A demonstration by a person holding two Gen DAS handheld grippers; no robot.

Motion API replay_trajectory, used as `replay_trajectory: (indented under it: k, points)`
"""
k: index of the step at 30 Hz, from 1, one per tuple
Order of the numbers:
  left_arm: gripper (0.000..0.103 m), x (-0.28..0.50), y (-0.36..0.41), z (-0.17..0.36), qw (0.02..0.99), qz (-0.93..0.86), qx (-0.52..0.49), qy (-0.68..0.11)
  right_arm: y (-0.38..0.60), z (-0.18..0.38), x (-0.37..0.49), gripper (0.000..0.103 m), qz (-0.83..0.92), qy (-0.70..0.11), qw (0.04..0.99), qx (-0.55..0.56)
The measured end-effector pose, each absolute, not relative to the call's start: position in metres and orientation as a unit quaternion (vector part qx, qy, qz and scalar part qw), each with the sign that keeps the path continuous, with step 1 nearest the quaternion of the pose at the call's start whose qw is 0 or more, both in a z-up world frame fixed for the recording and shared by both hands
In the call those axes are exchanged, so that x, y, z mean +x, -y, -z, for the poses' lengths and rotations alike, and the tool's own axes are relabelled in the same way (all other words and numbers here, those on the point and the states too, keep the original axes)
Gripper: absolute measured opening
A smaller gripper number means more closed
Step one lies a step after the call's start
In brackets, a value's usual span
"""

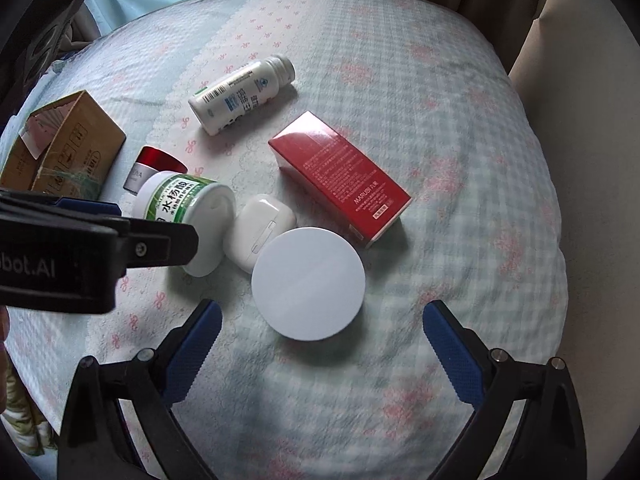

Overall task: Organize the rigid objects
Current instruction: 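Grasp the green salicylic tub with the left tool while the right tool grasps the white round jar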

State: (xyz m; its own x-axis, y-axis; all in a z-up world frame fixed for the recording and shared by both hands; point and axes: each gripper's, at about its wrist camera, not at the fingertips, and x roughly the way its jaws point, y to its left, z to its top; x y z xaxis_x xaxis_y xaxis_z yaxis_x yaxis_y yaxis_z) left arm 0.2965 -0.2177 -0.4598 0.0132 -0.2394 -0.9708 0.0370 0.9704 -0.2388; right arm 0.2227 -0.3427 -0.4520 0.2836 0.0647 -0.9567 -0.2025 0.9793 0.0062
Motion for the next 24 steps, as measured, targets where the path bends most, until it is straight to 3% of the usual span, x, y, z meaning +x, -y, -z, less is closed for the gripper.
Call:
replay_trajectory:
  k: [5, 8, 12, 24]
  points:
    - [0.072, 0.305, 0.223, 0.479, 0.695, 0.095, -0.073, -0.709, 0.342, 0.474, 0.238, 0.098, -0.080, -0.606, 0.790, -0.044]
    - [0.061, 0.309, 0.223, 0.489, 0.690, 0.086, -0.066, -0.715, 0.338, 0.483, 0.247, 0.087, -0.084, -0.614, 0.783, -0.051]
    - [0.060, 0.311, 0.216, 0.491, 0.688, 0.086, -0.082, -0.716, 0.332, 0.495, 0.250, 0.069, -0.091, -0.628, 0.771, -0.056]
    - [0.059, 0.309, 0.215, 0.483, 0.699, 0.092, -0.076, -0.705, 0.328, 0.494, 0.252, 0.068, -0.083, -0.631, 0.769, -0.060]
